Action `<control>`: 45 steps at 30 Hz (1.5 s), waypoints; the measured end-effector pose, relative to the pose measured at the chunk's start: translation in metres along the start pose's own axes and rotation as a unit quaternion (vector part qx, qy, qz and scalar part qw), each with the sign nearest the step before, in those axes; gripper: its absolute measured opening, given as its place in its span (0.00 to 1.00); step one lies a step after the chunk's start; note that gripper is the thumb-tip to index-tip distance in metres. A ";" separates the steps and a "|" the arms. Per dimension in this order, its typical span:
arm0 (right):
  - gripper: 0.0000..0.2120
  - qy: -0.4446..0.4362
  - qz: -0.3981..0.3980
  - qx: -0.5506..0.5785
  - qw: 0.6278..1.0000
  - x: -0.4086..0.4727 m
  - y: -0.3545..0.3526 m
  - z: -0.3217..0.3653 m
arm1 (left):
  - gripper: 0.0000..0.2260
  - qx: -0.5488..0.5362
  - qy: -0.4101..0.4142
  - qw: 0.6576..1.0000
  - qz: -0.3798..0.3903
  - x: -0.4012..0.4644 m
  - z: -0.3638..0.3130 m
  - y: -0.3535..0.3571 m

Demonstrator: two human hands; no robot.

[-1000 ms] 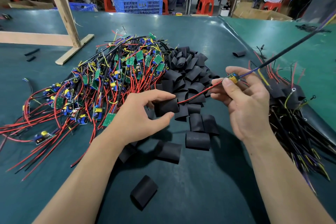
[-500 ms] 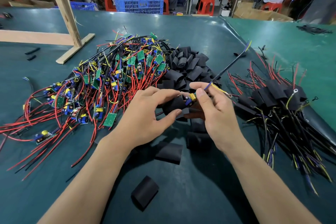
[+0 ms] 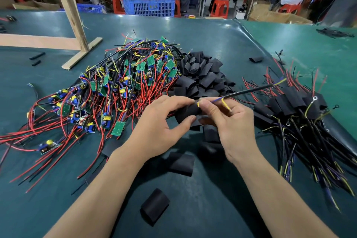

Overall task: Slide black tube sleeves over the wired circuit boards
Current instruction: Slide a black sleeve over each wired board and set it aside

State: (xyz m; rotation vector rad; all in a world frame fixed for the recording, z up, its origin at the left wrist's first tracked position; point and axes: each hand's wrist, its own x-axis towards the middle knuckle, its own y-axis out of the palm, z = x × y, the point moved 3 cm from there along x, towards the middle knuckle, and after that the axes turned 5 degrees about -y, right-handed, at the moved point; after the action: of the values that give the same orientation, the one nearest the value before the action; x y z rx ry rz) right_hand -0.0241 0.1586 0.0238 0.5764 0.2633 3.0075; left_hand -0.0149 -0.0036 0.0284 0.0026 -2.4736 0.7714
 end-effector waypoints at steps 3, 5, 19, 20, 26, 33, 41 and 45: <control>0.06 0.016 0.001 0.005 1.000 -0.001 0.002 -0.002 | 0.15 -0.017 0.008 1.000 -0.010 0.000 -0.001 0.001; 0.09 0.024 0.007 0.006 1.000 -0.002 0.003 -0.002 | 0.15 -0.016 0.011 1.000 -0.017 0.001 -0.001 -0.001; 0.12 0.057 0.054 -0.093 0.993 -0.004 0.006 0.002 | 0.16 0.001 0.015 1.000 -0.013 0.001 -0.001 -0.001; 0.11 0.061 0.041 -0.093 0.993 -0.004 0.005 0.002 | 0.16 0.002 0.015 1.000 -0.009 0.001 -0.001 -0.001; 0.10 0.085 0.050 -0.029 0.995 -0.004 0.009 0.002 | 0.16 0.014 0.005 1.000 -0.006 0.000 -0.002 0.001; 0.10 0.103 0.075 -0.030 0.991 -0.006 0.010 0.000 | 0.18 0.012 0.020 1.000 -0.019 0.002 -0.003 -0.001; 0.09 0.093 0.100 -0.026 0.990 -0.007 0.007 -0.001 | 0.19 0.013 0.027 0.999 -0.027 0.002 -0.002 -0.001; 0.14 0.121 0.072 -0.005 0.990 -0.004 0.008 0.001 | 0.19 0.010 0.014 1.000 -0.026 0.002 0.001 0.000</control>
State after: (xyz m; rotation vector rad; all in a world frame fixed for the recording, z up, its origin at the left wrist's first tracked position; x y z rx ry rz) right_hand -0.0201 0.1506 0.0243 0.2377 0.2276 3.2179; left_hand -0.0166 -0.0039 0.0287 0.0640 -2.4298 0.7693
